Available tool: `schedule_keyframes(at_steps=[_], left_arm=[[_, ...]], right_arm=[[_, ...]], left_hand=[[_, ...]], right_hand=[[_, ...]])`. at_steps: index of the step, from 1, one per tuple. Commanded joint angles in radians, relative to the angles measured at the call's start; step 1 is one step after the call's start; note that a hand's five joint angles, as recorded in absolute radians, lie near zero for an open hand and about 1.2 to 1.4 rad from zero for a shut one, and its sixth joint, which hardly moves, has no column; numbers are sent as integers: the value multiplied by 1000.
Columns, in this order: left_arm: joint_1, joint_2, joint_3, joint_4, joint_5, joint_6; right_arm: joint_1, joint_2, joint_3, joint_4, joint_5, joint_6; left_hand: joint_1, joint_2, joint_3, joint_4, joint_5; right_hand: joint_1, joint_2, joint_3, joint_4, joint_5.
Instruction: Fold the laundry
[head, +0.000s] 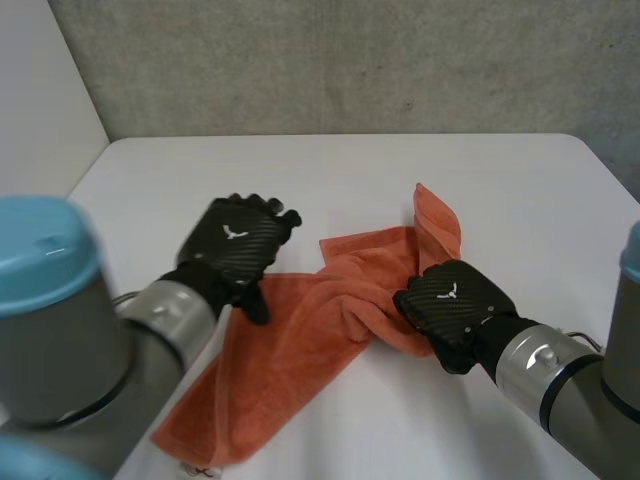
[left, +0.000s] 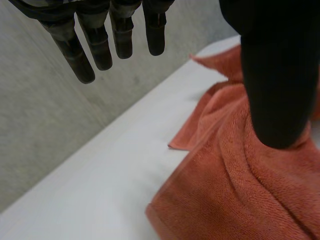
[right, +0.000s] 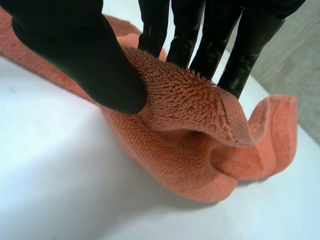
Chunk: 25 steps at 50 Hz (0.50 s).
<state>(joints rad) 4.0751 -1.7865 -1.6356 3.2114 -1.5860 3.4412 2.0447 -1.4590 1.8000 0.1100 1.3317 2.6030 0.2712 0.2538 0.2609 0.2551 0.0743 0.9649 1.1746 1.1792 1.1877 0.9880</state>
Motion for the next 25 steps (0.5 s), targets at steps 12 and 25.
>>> schedule_keyframes(at_steps=[12, 25], left_arm=[[44, -514, 388, -33, 75, -4], [91, -476, 416, -22, 89, 1]], right_arm=[[-28, -230, 116, -115, -86, -17], [-78, -221, 81, -112, -88, -14]], left_hand=[[545, 563, 556, 561, 568], [1125, 1143, 1135, 1141, 1147]], right_hand=[[431, 222, 217, 209, 234], [431, 222, 217, 209, 234]])
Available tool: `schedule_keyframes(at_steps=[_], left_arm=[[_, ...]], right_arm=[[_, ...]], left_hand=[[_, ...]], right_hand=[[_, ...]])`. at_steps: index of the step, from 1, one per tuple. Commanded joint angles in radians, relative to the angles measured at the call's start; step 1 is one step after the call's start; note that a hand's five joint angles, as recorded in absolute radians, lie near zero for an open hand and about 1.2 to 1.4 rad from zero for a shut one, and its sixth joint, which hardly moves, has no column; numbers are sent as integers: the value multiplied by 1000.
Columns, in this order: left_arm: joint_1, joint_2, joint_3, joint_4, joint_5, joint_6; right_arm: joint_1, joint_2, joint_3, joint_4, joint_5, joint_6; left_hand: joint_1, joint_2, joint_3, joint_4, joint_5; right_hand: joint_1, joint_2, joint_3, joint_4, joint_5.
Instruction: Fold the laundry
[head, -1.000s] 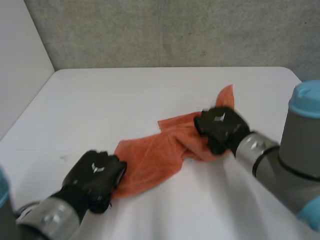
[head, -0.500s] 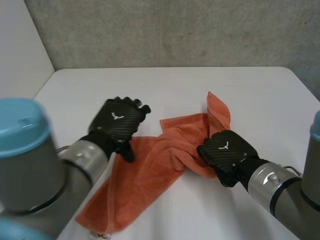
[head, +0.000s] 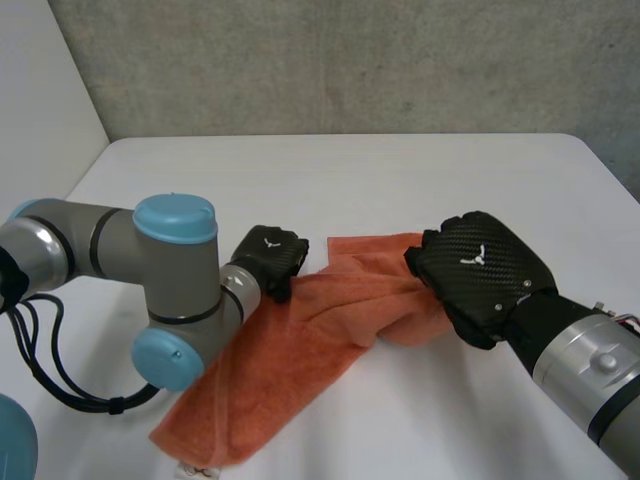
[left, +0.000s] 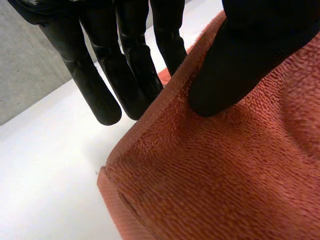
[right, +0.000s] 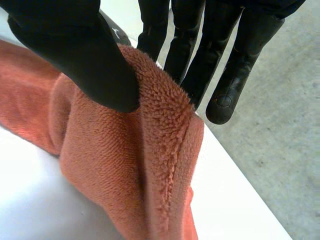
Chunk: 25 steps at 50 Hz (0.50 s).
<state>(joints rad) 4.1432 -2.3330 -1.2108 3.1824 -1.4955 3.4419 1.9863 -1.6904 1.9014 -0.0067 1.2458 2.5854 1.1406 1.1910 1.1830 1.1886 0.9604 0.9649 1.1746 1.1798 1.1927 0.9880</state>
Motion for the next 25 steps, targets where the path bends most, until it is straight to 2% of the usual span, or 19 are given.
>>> schedule_keyframes(at_steps=[1, 7, 12, 17, 25], left_arm=[[25, 93, -13, 8, -2, -1], [29, 256, -48, 47, -6, -1], [31, 426, -96, 57, -6, 0], [26, 543, -130, 54, -6, 0], [20, 688, -142, 48, -5, 2]], right_arm=[[-18, 14, -22, 11, 1, 4], [-9, 57, -27, 122, -29, -19], [-33, 103, -116, 146, -2, 46], [-157, 94, -156, 96, 49, 292], [-256, 75, -133, 86, 47, 473]], left_hand=[[256, 205, 213, 208, 261], [256, 205, 213, 208, 261], [256, 205, 213, 208, 261], [256, 205, 213, 208, 261], [256, 205, 213, 208, 261]], right_hand=[[431, 222, 217, 204, 234], [409, 199, 194, 181, 212], [-511, -721, -726, -739, -709], [-551, -761, -766, -779, -749], [-618, -828, -833, -846, -816]])
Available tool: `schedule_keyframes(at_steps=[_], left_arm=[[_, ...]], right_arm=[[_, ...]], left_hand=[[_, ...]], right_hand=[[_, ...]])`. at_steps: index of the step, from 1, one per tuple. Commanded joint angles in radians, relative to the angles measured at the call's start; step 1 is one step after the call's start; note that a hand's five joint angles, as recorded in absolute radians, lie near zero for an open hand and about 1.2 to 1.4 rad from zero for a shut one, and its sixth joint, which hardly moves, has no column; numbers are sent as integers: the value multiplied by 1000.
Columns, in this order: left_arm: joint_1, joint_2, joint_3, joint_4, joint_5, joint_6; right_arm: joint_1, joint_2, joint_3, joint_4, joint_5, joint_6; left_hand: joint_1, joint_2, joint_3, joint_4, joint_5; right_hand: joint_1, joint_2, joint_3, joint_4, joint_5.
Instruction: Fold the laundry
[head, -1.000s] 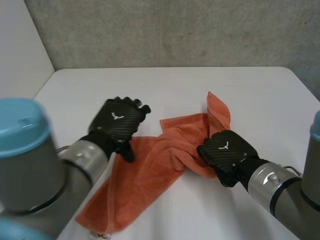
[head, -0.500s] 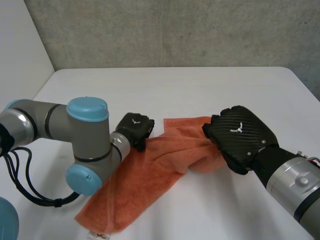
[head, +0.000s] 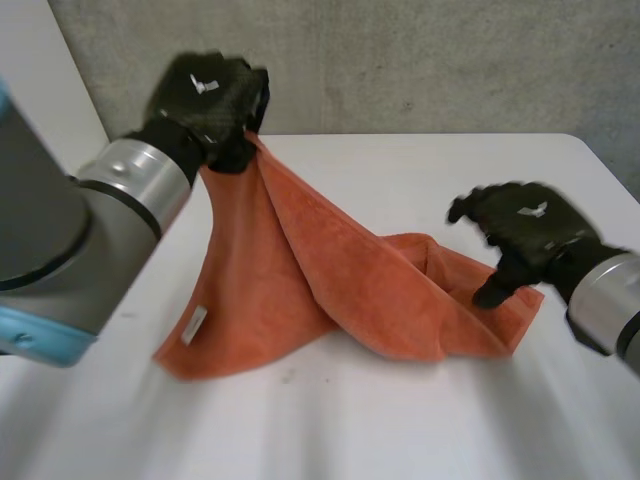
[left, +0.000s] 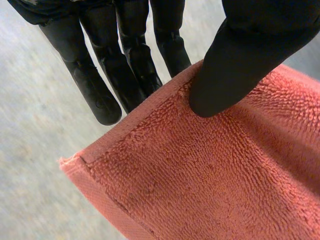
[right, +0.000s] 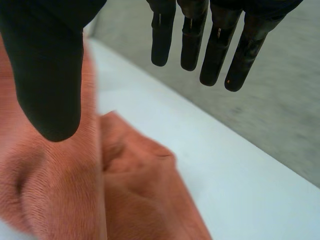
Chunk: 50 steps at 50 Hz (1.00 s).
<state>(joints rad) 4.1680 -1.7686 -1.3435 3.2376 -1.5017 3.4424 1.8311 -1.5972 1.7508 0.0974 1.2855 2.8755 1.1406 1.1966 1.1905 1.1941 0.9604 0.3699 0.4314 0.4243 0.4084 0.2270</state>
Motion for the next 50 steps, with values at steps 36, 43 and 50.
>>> schedule_keyframes(at_steps=[36, 43, 50], left_arm=[[52, 333, -103, -44, 1, -3], [151, 359, -155, -71, 9, -2], [224, 360, -177, -199, 14, 0]], right_arm=[[-134, 206, -77, -188, -3, 220], [-231, -57, -103, -105, -41, 69], [-257, -227, -232, 129, -109, -109]], left_hand=[[256, 200, 206, 202, 261], [256, 200, 206, 202, 261], [256, 200, 206, 202, 261]], right_hand=[[1026, 965, 972, 988, 995], [1026, 965, 972, 988, 995], [1026, 965, 972, 988, 995]])
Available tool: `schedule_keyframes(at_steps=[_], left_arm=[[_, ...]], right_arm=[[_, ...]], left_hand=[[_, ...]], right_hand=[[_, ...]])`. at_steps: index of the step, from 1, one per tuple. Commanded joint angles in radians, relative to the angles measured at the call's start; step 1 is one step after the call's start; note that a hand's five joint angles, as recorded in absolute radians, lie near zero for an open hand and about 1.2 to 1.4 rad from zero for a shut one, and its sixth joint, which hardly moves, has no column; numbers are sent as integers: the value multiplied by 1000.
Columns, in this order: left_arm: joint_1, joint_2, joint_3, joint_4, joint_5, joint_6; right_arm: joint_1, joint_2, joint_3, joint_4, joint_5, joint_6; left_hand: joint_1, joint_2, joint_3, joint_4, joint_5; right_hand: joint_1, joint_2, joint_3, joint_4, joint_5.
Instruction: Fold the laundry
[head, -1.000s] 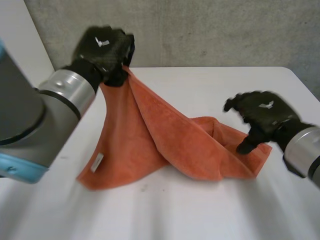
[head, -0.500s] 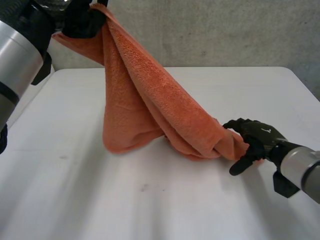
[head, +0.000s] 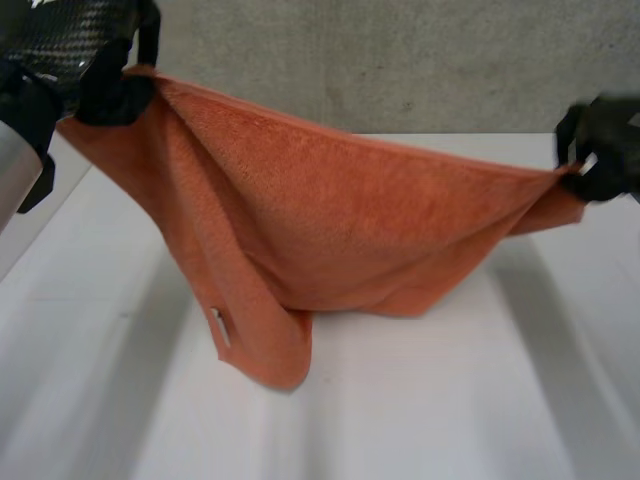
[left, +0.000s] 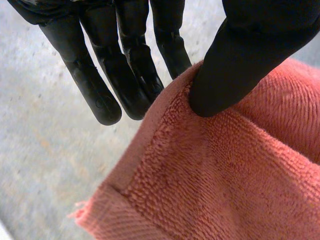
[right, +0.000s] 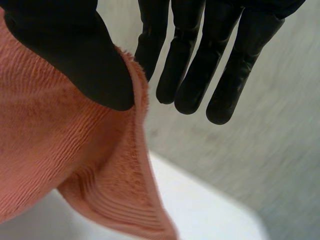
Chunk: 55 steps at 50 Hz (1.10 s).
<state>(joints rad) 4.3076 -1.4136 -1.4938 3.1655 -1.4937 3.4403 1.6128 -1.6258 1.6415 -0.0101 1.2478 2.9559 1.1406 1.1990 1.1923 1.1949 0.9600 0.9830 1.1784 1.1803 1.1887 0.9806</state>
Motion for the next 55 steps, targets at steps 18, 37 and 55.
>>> schedule_keyframes(at_steps=[18, 37, 55], left_arm=[[142, -235, -215, -265, 23, 187], [124, -532, 513, 220, 6, 203], [142, -347, 101, 516, -76, 162]], right_arm=[[15, 102, -141, 625, -44, -610], [180, 460, -768, 122, 297, -414], [170, 178, -337, -232, 250, -288]], left_hand=[[256, 197, 204, 201, 262], [256, 197, 204, 201, 262], [256, 197, 204, 201, 262]], right_hand=[[413, 218, 216, 208, 241], [413, 218, 216, 208, 241], [413, 218, 216, 208, 241]])
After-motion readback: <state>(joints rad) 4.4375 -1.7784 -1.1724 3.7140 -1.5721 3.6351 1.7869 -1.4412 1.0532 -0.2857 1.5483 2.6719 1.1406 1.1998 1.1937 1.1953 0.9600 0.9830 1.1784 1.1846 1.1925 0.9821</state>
